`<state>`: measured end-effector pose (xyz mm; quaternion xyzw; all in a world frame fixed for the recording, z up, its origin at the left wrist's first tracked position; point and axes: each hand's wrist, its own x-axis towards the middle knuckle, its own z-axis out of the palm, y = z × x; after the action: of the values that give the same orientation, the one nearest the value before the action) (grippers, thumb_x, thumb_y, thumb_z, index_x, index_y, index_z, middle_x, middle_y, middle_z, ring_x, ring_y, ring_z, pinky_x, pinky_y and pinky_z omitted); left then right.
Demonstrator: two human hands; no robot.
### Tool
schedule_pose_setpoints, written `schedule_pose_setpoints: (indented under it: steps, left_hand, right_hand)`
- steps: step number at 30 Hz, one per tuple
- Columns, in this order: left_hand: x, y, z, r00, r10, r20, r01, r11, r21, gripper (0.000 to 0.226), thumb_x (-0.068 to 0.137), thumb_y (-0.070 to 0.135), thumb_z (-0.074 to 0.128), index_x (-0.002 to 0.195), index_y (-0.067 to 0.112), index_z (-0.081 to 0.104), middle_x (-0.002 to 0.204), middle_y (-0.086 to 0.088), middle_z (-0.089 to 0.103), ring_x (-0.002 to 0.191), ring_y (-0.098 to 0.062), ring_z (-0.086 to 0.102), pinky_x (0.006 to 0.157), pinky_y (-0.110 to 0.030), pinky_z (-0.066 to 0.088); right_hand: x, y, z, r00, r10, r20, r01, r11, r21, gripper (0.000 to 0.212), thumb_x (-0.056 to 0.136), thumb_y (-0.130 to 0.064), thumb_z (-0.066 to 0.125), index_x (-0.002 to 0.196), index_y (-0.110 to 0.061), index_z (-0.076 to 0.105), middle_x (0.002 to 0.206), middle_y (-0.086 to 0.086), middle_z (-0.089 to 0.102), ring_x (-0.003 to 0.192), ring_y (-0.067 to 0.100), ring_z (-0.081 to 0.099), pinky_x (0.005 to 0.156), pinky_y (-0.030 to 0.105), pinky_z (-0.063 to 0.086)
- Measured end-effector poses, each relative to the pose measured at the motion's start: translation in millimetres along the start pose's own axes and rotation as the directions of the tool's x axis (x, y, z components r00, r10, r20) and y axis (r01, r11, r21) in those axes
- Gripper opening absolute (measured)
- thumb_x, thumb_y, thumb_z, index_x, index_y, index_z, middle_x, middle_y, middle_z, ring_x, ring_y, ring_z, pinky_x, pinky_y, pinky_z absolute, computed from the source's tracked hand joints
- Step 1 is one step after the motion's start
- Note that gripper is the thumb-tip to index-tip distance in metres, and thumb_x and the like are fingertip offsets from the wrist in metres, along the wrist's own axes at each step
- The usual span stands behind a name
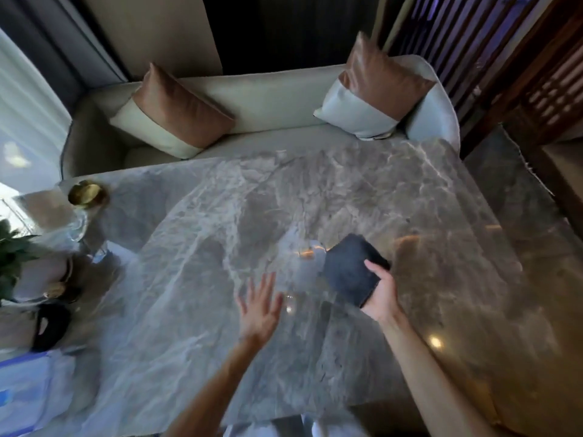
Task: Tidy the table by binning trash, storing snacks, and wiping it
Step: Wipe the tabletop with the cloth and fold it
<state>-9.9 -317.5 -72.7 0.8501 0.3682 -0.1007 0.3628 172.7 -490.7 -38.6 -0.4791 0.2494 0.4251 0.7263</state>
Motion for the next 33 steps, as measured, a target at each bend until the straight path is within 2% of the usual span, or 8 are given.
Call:
schedule_pose_setpoints:
  steps: [5,9,12,14,17,22,26,33]
  left_hand:
    - [75.8,-113.3,-18.0,0.966,-0.209,-0.151,0.228,0.966,0.120,0.063,0.102,0.045,0.027,0.155,0.026,-0.001,0.165,0.004,-0.004,0.151,-0.019,-0.016,0.121,-0.052,-0.010]
    - [116.1,-158.2,-12.8,0.931,-0.216,-0.296,0.260,0.958,0.118,0.061,0.102,0.040,0.025,0.155,0.020,0.003,0.165,-0.001,0.005,0.152,-0.016,-0.006,0.124,-0.045,-0.006]
    - [119.3,-176.9,0.0,0.924,-0.126,-0.362,0.192,0.969,0.154,0.068,0.093,0.037,0.022,0.156,0.012,0.009,0.163,-0.004,0.011,0.152,-0.015,0.007,0.125,-0.044,0.001]
    - [120.9,-185.7,4.6,0.919,-0.086,-0.386,0.151,0.978,0.141,0.072,0.089,0.032,0.024,0.155,0.012,0.006,0.163,-0.006,0.013,0.152,-0.016,0.011,0.124,-0.046,0.006]
    - [122.2,-187.7,3.9,0.905,-0.077,-0.419,0.141,0.982,0.125,0.075,0.087,0.031,0.026,0.154,0.020,-0.004,0.163,-0.001,0.009,0.152,-0.011,0.006,0.125,-0.044,0.005]
    - [123.0,-180.8,4.3,0.900,-0.074,-0.430,0.139,0.983,0.120,0.075,0.084,0.030,0.025,0.155,0.016,0.003,0.161,0.004,0.011,0.152,-0.010,0.009,0.125,-0.042,0.005]
    - [123.9,-180.2,4.1,0.900,-0.060,-0.432,0.136,0.980,0.147,0.073,0.086,0.029,0.025,0.155,0.011,0.011,0.160,0.006,0.011,0.151,-0.007,0.008,0.125,-0.042,0.006]
    - [124.2,-176.8,2.3,0.894,-0.094,-0.439,0.174,0.974,0.146,0.072,0.087,0.024,0.028,0.156,0.021,0.008,0.161,0.011,0.009,0.152,-0.005,0.005,0.126,-0.038,0.003]
  right_hand:
    - [92.0,-74.9,24.3,0.984,-0.154,-0.088,0.124,0.953,-0.276,0.021,0.092,-0.016,0.049,0.089,-0.007,0.068,0.088,0.008,0.075,0.076,0.019,0.072,0.071,0.026,0.052]
    - [162.9,-116.0,39.5,0.914,-0.399,-0.077,0.257,0.715,-0.650,0.033,0.098,-0.008,0.045,0.124,0.008,0.058,0.125,0.012,0.058,0.117,0.024,0.057,0.080,0.015,0.047]
    - [207.0,-114.4,44.7,0.927,-0.372,-0.039,0.233,0.656,-0.718,0.033,0.098,-0.013,0.050,0.128,0.000,0.056,0.109,0.002,0.059,0.094,0.017,0.064,0.058,0.009,0.051]
    - [230.2,-94.3,55.9,0.963,-0.270,0.012,0.195,0.663,-0.723,0.030,0.097,-0.012,0.051,0.126,-0.006,0.054,0.095,0.002,0.066,0.072,0.007,0.068,0.071,0.019,0.055]
    - [258.7,-60.2,64.2,0.945,-0.308,0.113,0.273,0.548,-0.791,0.055,0.097,-0.004,0.051,0.148,-0.008,0.032,0.129,-0.001,0.052,0.119,0.007,0.050,0.115,0.032,0.027]
    - [281.1,-41.6,71.8,0.932,-0.160,0.325,0.358,0.278,-0.891,0.062,0.101,0.002,0.036,0.153,-0.020,0.010,0.140,-0.019,0.019,0.091,-0.043,0.035,0.101,-0.009,0.004]
    - [283.5,-36.7,76.8,0.848,0.011,0.531,0.524,0.145,-0.839,0.047,0.105,-0.003,0.017,0.150,-0.016,0.015,0.154,-0.007,0.023,0.140,-0.009,0.026,0.126,0.038,0.004]
    - [272.4,-18.3,85.6,0.786,0.216,0.579,0.536,0.227,-0.813,0.059,0.089,-0.026,0.046,0.146,-0.030,0.032,0.160,-0.008,0.026,0.152,0.009,0.008,0.126,0.040,0.005]
